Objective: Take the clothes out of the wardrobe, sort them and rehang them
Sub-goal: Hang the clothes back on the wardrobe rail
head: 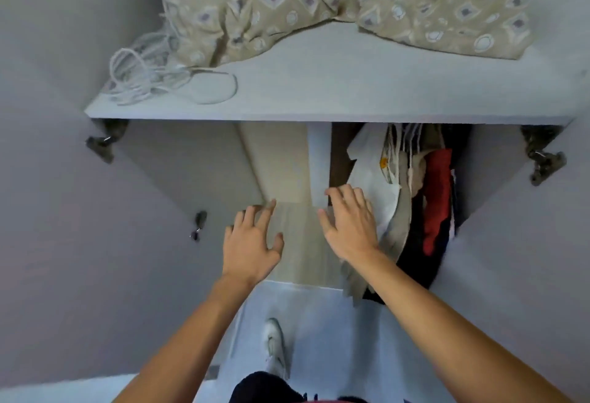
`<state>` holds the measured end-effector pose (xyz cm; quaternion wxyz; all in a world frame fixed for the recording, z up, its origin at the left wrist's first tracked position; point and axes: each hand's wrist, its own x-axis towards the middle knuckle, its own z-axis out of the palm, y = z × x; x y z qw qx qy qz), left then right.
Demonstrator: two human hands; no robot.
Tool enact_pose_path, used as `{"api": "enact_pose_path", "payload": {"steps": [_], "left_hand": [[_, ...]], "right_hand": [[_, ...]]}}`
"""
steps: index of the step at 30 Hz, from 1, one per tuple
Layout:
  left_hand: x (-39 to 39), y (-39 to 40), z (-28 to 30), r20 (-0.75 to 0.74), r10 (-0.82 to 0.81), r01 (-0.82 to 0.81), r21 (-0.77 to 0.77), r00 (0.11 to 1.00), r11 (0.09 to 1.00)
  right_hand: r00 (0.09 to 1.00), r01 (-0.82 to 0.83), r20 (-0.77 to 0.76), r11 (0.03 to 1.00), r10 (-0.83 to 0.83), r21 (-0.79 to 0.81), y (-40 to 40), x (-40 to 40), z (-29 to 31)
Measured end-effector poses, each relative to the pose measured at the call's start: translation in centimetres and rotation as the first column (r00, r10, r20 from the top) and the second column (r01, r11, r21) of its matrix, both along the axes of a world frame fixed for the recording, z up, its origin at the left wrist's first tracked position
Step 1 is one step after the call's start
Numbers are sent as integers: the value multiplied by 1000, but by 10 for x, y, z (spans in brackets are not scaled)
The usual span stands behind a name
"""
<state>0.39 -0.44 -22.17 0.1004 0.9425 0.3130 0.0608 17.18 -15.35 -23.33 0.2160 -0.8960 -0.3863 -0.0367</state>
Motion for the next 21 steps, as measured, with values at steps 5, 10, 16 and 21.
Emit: {"api": "enact_pose_path", "payload": {"steps": [5, 10, 16, 21], "left_hand": [[-148, -9, 23, 33, 252, -254, 99, 967, 962], [-299, -36, 28, 98, 532, -540, 91, 841, 837], [-466, -71, 27, 122, 787, -796, 96, 605, 598], [-607, -100, 23, 162, 920, -934, 66, 357, 351]], "right_hand": [[939, -328, -76, 940, 336, 96, 35, -112, 15], [763, -633, -40, 757, 646, 159, 73, -240, 32], [471, -859, -52, 471, 881, 201, 111, -415, 43], [274, -941, -100, 288, 957, 176, 141, -563, 33]]}}
